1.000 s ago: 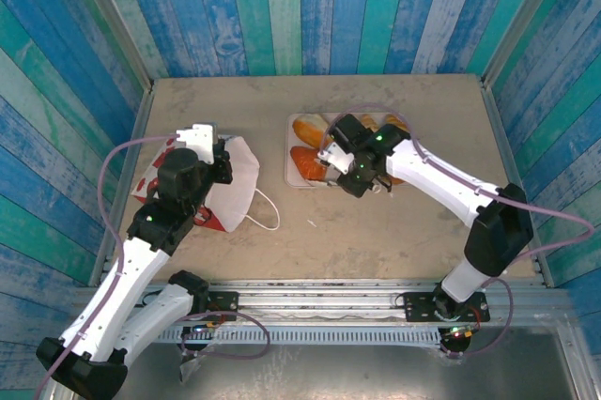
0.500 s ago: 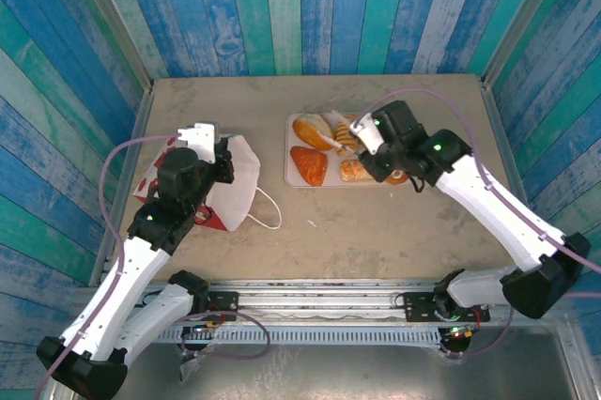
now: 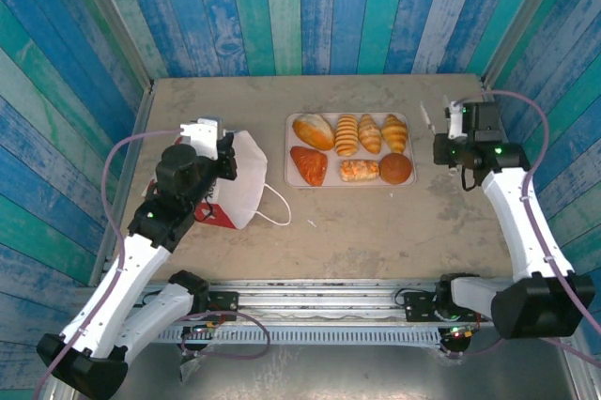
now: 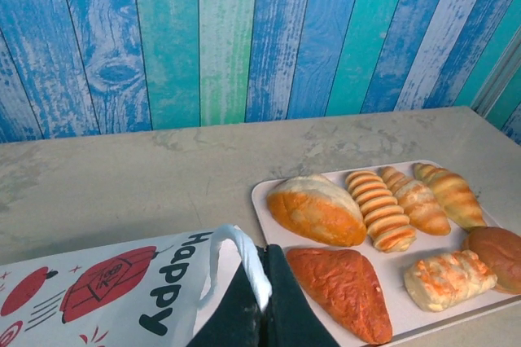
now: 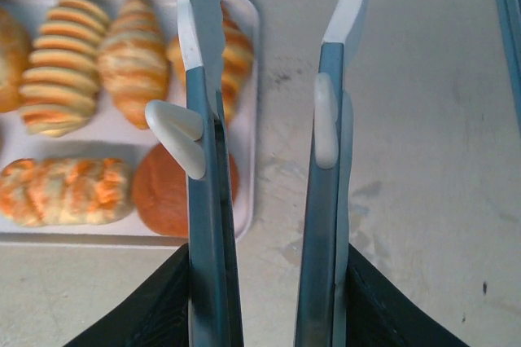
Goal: Take the fake bread out of the paper bag
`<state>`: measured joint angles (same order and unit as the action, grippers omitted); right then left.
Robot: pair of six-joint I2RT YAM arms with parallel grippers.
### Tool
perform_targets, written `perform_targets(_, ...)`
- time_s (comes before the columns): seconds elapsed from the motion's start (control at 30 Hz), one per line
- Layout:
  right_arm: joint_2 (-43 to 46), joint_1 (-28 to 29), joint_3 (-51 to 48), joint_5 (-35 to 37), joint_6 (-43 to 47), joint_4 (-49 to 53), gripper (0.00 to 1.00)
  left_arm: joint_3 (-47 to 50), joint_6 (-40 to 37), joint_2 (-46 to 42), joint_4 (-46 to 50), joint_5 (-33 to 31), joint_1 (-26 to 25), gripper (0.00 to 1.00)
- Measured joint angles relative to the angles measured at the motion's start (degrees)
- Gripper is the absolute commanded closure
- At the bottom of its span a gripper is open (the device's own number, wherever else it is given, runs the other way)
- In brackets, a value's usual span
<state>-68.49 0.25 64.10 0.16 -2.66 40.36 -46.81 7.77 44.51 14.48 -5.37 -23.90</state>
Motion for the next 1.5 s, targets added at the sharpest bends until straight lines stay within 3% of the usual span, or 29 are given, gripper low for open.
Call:
perform_targets(0.13,-5.73,-6.45,-2.12,-4.5,-2.43,-1.92,0.57,-0.09,0.02,0.55,-0.81,0.35,0.0,1.0)
perform_targets(0.27,-12.31,-9.31,-4.31,-7.1,-4.13,-4.61,0.57,-0.09,0.04,0.87,-0.79,0.39,0.0,1.0)
perform_targets(0.77,-26.1,-10.51,-3.74,-7.54,-3.37,-10.03,0.5,-0.2,0.9,0.79,-0.81,0.37,0.0,1.0)
perform_targets(1.03,-33.29,-10.58,1.16,-7.21,-1.09,-9.55,0.46,-0.37,0.98,0.79,-0.79,0.35,0.0,1.0)
perform_targets(1.5,-38.86,-10.62,4.52,-3.19,0.9,-7.91,0.3,-1.03,1.01,0.68,-0.74,0.31,0.0,1.0)
